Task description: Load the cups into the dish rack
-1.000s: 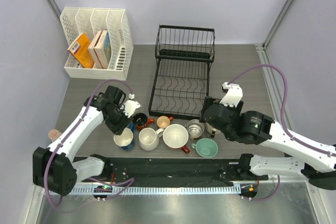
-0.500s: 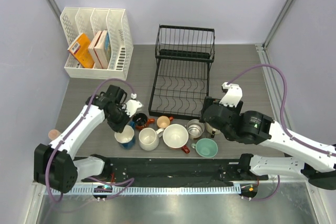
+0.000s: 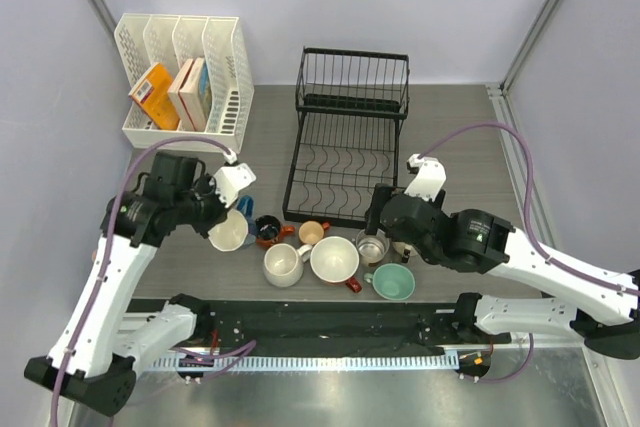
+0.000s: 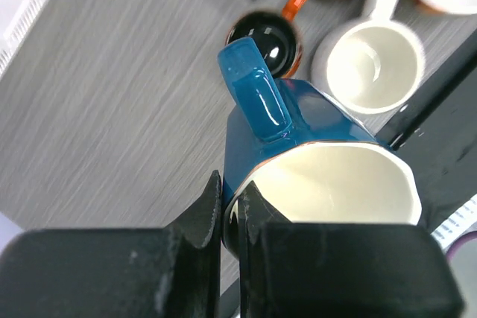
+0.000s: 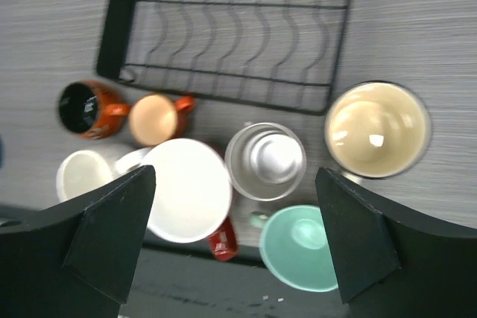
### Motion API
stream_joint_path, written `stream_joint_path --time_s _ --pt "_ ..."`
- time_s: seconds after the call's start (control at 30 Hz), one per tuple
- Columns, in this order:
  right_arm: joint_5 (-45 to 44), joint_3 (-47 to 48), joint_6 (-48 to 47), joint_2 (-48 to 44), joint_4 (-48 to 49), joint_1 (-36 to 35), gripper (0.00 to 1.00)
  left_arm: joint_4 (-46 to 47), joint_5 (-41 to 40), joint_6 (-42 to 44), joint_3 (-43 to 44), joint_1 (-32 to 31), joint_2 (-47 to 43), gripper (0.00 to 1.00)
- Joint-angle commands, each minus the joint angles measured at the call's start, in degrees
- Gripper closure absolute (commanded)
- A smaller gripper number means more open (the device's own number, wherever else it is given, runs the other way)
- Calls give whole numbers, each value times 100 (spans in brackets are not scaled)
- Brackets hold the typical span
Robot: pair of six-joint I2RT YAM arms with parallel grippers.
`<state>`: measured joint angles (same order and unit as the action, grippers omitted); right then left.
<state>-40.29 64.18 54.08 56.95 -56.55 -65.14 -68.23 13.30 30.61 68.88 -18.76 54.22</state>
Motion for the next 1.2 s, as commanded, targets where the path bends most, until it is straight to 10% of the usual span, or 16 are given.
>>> stream_joint_path --time_s 0.0,0.57,0.73,1.0,1.17 --pt "732 209 -276 -105 1005 -25 6 309 848 -599 415 -4 -464 100" --pt "3905 -1495 -443 -667 5283 -25 4 -894 5312 -1980 2762 -4 1213 100" --pt "4678 -2724 -21 -1431 7873 -25 0 -78 6113 -2752 2455 66 1276 100" --pt "5443 -3017 -82 -1143 9265 -25 0 1021 7168 -4192 1963 356 1548 100" --pt "5883 -2903 -170 -686 9566 -25 0 3316 7441 -5931 1331 496 1329 100"
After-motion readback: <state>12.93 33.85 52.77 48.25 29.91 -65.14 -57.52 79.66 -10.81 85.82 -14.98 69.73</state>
